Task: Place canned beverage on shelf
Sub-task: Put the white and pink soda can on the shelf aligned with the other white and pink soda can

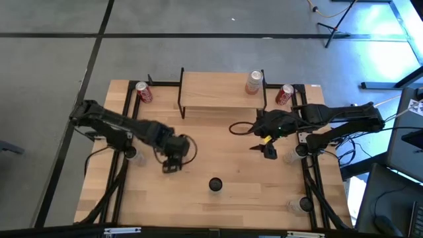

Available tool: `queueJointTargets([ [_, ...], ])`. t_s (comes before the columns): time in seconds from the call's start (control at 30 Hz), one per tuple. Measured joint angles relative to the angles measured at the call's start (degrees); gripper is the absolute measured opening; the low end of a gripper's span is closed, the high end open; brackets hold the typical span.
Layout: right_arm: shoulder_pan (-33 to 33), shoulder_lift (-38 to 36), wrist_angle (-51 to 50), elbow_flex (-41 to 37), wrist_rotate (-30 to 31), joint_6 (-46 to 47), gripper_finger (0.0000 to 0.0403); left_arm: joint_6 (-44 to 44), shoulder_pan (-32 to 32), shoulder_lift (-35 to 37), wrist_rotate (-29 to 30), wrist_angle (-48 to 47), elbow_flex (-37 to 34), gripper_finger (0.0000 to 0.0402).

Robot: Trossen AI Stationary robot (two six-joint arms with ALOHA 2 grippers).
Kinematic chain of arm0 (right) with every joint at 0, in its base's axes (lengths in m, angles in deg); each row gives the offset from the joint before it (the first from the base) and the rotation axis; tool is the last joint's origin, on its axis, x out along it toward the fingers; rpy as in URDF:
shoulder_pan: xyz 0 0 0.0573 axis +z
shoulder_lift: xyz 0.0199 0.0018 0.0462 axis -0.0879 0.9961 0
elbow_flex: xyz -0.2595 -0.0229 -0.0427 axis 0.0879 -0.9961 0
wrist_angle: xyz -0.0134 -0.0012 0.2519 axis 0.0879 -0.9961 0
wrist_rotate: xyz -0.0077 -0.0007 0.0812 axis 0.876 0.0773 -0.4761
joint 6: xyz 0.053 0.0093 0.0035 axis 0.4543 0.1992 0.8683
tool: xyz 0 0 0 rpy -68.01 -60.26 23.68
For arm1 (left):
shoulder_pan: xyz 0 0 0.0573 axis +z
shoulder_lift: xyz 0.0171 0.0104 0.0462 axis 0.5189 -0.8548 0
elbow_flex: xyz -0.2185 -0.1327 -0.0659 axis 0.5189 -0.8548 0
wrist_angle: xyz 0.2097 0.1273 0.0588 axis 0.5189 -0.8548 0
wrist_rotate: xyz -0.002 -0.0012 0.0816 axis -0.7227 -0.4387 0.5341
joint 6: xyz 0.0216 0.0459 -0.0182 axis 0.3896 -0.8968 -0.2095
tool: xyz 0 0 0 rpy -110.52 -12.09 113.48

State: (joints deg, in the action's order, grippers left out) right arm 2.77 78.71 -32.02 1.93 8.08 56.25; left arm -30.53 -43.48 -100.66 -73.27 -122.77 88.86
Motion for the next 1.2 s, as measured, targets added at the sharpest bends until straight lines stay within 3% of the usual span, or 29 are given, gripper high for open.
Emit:
queueJointTargets([
  [0.4,0.02,-0.67,11.31,-10.30,0.49,2.61,0.0321,-16.05,9.52,-10.70,-0.38,4.16,10.53,0.0269],
  [0.9,0.02,-0.67,12.44,-11.69,1.40,4.19,0.0321,-19.22,9.07,-21.45,-3.61,7.95,10.86,0.0269],
  [1.2,0.02,-0.65,12.41,-11.69,1.56,4.15,0.0321,-19.18,7.59,-21.43,-3.41,8.60,10.97,0.0347],
])
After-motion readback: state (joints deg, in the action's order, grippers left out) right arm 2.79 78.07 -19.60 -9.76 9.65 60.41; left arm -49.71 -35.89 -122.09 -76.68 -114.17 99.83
